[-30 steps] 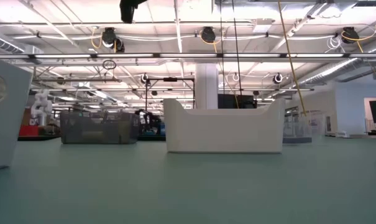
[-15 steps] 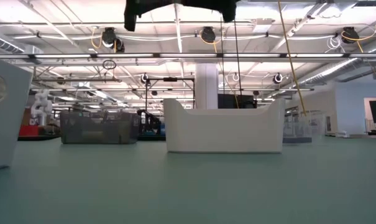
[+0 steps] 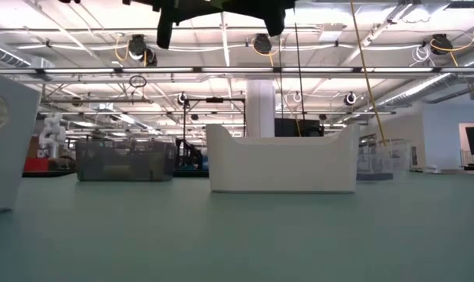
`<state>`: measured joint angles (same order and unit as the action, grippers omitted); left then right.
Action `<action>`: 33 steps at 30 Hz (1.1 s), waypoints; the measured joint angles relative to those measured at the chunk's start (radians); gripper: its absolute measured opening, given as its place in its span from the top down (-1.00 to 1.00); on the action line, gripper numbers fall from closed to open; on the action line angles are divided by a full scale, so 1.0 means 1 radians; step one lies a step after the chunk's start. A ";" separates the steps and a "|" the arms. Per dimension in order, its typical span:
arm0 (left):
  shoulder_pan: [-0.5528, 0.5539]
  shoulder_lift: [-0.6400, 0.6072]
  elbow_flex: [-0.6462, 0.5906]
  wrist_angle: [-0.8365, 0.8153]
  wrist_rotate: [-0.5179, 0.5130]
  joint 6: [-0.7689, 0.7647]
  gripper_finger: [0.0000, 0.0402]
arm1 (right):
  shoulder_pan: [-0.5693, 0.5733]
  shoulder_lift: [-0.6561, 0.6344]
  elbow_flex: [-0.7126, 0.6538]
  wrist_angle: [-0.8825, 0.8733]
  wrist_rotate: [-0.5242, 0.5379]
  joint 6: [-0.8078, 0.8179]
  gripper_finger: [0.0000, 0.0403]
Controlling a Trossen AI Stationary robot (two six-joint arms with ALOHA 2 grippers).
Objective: Sort & place blocks by color
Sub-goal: Put the green block into the black bin
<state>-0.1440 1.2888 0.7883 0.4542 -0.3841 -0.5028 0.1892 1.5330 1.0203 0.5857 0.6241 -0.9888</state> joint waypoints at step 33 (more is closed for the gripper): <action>0.185 -0.296 0.000 0.034 0.365 0.457 0.72 | -0.068 -0.301 0.000 -0.821 -0.126 0.906 -0.16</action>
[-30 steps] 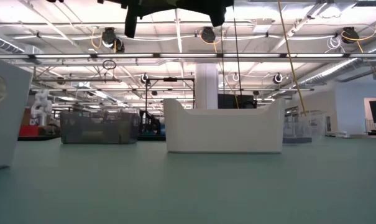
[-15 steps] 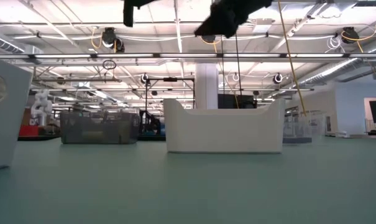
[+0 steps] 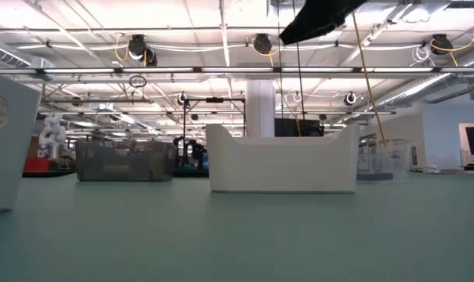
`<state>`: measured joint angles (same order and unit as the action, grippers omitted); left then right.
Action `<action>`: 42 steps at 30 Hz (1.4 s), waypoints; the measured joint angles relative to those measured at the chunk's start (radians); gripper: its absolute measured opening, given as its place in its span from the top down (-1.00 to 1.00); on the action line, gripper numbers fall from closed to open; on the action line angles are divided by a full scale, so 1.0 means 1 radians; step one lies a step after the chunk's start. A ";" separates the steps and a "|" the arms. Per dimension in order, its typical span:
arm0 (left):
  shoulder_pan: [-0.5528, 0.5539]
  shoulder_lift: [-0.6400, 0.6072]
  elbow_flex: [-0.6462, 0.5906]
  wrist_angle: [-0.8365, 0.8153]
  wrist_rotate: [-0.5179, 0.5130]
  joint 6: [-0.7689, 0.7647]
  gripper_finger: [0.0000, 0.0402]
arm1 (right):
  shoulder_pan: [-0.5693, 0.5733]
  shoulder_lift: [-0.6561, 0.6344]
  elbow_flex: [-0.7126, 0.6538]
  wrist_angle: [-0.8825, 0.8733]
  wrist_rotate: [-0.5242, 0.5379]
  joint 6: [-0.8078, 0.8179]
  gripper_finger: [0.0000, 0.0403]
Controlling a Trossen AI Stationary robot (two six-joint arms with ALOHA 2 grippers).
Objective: Sort & place blocks by color
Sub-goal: Put the green block into the black bin
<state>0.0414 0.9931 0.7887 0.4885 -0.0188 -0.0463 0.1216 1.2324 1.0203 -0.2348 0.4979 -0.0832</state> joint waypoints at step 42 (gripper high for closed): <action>0.522 0.041 -0.367 -0.372 -0.068 -0.300 0.70 | 0.002 -0.483 -0.873 0.792 -0.058 0.017 -0.17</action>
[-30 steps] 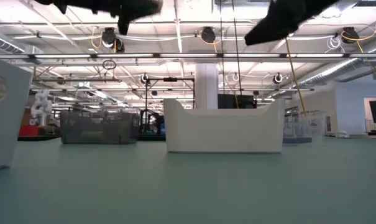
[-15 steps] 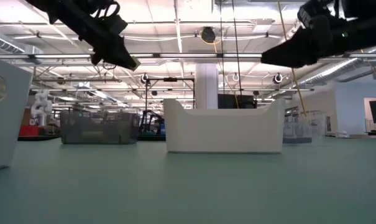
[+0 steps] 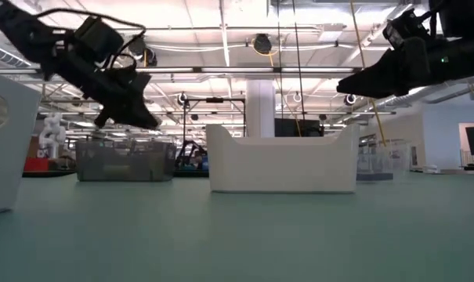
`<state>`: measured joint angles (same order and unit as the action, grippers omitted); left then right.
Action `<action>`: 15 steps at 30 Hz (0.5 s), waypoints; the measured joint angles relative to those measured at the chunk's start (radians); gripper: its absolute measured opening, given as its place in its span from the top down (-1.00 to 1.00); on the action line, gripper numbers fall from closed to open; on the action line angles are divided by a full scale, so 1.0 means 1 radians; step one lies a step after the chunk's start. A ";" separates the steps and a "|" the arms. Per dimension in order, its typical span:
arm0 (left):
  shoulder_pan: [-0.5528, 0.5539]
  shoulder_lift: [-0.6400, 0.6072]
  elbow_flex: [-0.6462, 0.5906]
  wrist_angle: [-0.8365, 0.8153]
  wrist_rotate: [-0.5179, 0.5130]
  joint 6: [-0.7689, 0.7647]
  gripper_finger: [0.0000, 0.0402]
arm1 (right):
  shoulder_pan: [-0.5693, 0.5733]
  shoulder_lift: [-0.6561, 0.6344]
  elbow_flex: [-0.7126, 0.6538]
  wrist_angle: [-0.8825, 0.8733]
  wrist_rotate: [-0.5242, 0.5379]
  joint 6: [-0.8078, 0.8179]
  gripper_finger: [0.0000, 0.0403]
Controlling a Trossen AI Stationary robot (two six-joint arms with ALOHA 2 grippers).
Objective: Sort & place blocks by color
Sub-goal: Put the green block into the black bin
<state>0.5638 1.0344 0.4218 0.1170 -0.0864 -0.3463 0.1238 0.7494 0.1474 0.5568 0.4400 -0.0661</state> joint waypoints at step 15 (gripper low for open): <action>0.000 0.000 -0.175 0.154 -0.130 -0.161 0.61 | 0.000 0.000 0.000 -0.016 0.000 0.001 -0.17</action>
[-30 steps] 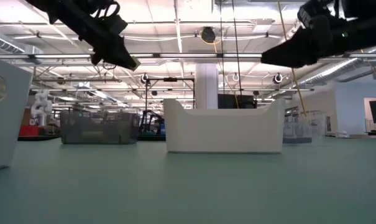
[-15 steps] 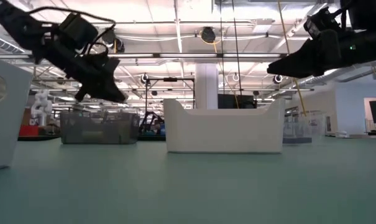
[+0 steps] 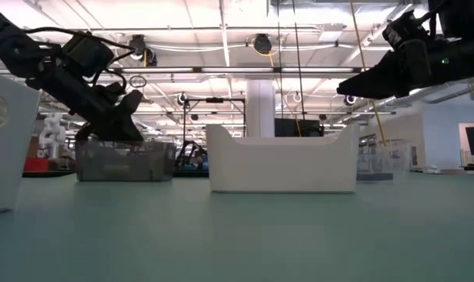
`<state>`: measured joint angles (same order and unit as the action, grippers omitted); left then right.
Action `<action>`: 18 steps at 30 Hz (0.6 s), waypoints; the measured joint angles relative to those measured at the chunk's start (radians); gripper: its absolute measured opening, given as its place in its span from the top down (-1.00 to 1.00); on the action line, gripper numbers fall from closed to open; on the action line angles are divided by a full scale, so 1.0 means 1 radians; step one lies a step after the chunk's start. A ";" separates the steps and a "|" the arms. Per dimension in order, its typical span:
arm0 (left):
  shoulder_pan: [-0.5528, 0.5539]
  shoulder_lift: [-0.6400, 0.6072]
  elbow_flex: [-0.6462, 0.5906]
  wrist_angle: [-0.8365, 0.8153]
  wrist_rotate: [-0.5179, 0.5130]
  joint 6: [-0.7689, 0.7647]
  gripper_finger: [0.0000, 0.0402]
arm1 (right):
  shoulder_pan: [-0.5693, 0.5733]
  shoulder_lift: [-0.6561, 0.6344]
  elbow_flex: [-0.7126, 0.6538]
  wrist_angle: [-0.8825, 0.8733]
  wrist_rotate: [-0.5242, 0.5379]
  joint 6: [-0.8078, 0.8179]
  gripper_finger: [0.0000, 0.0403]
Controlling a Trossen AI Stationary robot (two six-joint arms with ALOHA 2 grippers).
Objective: Sort & place blocks by color
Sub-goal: Put the green block into the black bin
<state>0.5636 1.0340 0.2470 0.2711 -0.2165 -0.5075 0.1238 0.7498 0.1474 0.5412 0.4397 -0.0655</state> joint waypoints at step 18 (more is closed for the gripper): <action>0.000 0.000 0.001 0.023 -0.014 0.006 0.59 | 0.000 0.000 0.000 -0.037 0.000 0.001 -0.17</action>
<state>0.5636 1.0340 0.2478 0.2943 -0.2310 -0.5011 0.1238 0.7502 0.1474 0.5039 0.4397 -0.0647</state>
